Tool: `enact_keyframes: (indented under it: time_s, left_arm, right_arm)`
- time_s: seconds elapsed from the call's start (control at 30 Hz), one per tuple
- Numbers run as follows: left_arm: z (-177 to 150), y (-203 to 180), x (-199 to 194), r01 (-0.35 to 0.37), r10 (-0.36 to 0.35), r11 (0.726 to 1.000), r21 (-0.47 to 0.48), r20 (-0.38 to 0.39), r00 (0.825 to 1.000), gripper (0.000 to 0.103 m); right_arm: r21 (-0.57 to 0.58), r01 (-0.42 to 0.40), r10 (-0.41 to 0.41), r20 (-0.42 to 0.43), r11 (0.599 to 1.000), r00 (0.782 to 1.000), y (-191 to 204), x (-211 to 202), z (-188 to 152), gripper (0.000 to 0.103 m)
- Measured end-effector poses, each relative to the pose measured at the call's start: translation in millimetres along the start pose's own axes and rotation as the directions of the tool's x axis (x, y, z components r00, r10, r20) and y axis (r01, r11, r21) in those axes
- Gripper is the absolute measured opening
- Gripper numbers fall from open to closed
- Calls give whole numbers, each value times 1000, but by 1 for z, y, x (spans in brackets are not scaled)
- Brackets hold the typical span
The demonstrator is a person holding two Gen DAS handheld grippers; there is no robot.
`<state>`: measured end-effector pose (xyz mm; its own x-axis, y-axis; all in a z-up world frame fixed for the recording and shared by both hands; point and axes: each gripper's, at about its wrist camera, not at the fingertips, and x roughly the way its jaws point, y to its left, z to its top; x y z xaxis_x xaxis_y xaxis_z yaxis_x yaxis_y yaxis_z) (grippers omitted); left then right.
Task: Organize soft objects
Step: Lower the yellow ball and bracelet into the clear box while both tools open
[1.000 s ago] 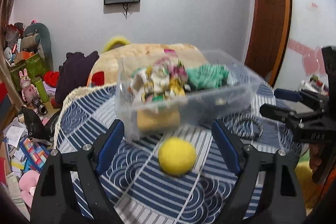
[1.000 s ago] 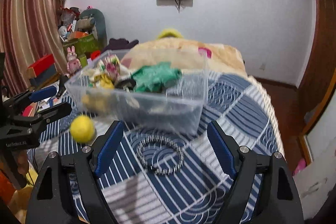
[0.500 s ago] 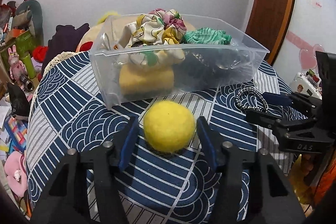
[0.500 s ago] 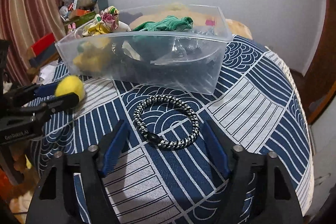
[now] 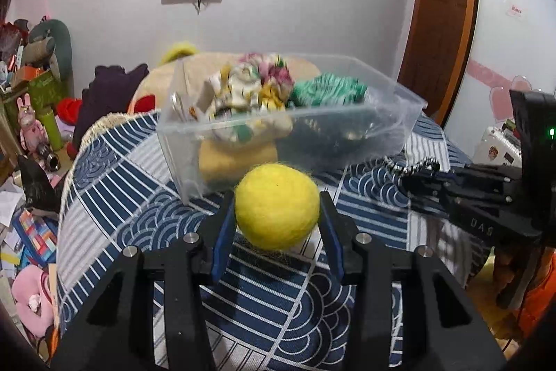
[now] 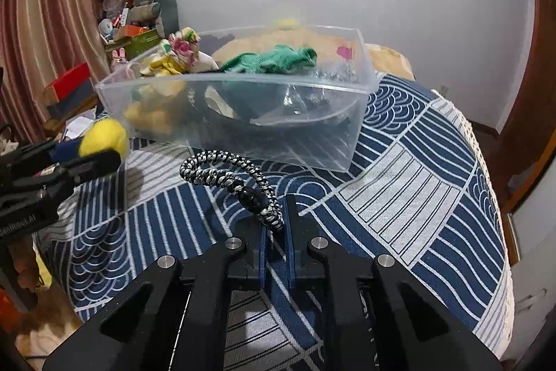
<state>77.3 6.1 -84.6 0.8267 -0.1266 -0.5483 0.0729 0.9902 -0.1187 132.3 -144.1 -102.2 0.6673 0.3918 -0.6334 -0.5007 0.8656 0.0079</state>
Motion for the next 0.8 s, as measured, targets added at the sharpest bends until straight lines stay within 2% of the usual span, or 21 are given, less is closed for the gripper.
enact_keyframes:
  time_s: [0.3,0.4,0.6,0.8]
  left_arm:
    - [30,1,-25,-23,20,999,28,126,992,45]
    - [42,3,-24,-35,30,999,31,146,989,45]
    - [61,9,-9,-39,35,999,24,138,990,45]
    - [69,24,17,-64,64,998,-7,92,994,45]
  right_arm:
    - [-13,-1,2,102,1000,995,0,-33,14,8]
    - [-12,6,-4,145,1000,989,0,-41,24,8]
    - [14,7,-10,186,1000,982,-3,-37,51,8]
    - [42,-1,-6,164,999,987,-3,-13,75,8]
